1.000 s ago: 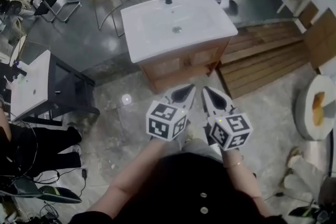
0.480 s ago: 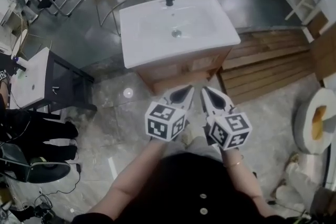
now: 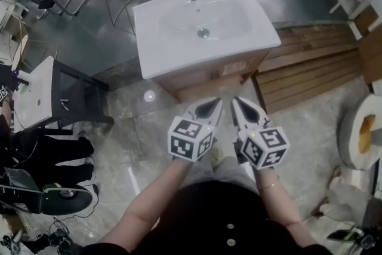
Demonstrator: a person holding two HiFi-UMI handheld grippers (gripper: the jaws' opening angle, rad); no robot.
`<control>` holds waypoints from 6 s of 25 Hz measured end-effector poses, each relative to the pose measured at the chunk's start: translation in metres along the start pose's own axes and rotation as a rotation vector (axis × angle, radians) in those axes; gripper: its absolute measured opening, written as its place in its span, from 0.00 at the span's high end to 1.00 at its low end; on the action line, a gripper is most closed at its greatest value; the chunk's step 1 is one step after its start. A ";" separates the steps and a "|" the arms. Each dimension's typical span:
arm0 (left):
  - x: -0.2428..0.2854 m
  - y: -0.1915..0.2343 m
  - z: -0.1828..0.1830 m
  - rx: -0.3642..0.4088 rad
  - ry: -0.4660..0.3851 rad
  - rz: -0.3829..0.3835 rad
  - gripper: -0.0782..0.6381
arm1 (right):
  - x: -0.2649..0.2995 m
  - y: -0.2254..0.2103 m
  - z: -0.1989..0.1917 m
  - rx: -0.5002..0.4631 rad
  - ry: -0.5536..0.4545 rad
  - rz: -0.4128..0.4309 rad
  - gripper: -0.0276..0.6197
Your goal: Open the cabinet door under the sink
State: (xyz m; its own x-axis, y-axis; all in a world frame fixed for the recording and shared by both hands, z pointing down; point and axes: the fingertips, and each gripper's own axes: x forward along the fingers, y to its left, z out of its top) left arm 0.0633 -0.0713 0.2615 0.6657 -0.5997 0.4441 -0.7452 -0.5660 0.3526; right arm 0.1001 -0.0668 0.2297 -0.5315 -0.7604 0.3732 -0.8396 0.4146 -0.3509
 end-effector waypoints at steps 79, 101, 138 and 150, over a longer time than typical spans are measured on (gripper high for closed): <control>0.243 0.213 -0.199 -0.167 0.183 0.225 0.70 | 0.200 -0.169 -0.215 0.253 0.148 -0.172 0.97; 0.266 0.225 -0.206 -0.319 0.182 0.304 0.70 | 0.197 -0.176 -0.227 0.260 0.156 -0.177 0.97; 0.261 0.219 -0.207 -0.194 0.208 0.276 0.78 | 0.198 -0.182 -0.209 0.196 0.130 -0.051 0.97; 0.246 0.203 -0.221 -0.132 0.229 0.250 0.78 | 0.199 -0.178 -0.211 0.120 0.160 -0.005 0.97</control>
State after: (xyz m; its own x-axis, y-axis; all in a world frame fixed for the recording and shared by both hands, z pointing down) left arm 0.0673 -0.2088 0.6244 0.4470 -0.5599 0.6977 -0.8926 -0.3311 0.3061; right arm 0.1203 -0.1864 0.5474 -0.5462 -0.6695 0.5034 -0.8281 0.3408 -0.4451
